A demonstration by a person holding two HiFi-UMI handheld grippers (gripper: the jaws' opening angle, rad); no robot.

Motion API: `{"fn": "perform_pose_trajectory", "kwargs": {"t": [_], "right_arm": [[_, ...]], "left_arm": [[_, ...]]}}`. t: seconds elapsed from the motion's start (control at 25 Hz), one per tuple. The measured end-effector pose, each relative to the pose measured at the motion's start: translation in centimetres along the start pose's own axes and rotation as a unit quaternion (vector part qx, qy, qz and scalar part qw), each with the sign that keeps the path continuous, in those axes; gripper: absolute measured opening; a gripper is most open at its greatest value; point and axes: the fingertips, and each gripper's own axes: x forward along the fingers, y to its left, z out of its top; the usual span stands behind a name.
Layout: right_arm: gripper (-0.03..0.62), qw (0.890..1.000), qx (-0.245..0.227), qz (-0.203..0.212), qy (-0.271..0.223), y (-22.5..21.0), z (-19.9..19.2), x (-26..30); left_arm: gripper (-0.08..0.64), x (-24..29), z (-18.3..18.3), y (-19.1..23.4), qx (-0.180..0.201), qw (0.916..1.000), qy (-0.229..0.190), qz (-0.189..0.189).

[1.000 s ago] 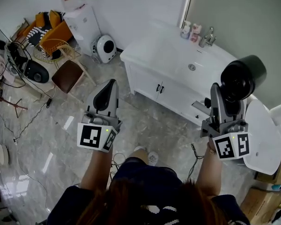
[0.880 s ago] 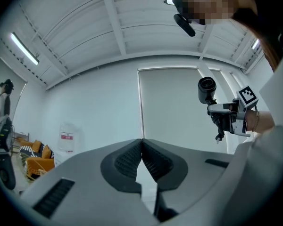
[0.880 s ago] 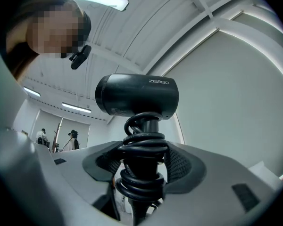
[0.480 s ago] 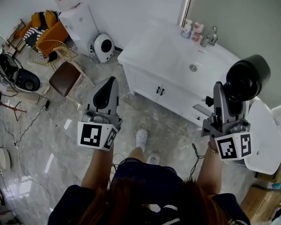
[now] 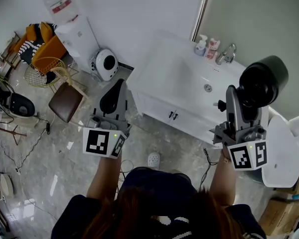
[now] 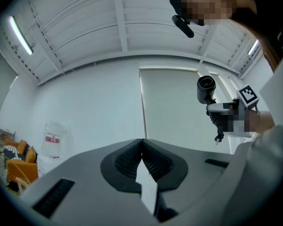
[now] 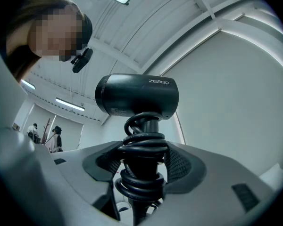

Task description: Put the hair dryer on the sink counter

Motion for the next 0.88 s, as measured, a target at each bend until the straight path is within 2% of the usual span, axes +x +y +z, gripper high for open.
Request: {"fn": "perform_pose_trajectory", "kwargs": {"t": [0.44,0.64,0.88], "right_arm": [[0.285,0.999,0.010,-0.018,0.028,-2.2,-4.6,7.0],[0.285,0.999,0.022,-0.007,0.032,-4.6,-7.3,11.3],[0.285,0.999,0.024,0.021,0.028,-8.4,-8.9,18.6]], "left_arm": [[0.018,5.9,-4.9,4.8,-0.022,0.9993,0.032,-0.002],[0.018,9.6,-7.2,6.3,-0.022,0.9989,0.040,0.007],[0.018,16.3,-8.0,8.0,-0.014,0.9988,0.038,0.028]]}}
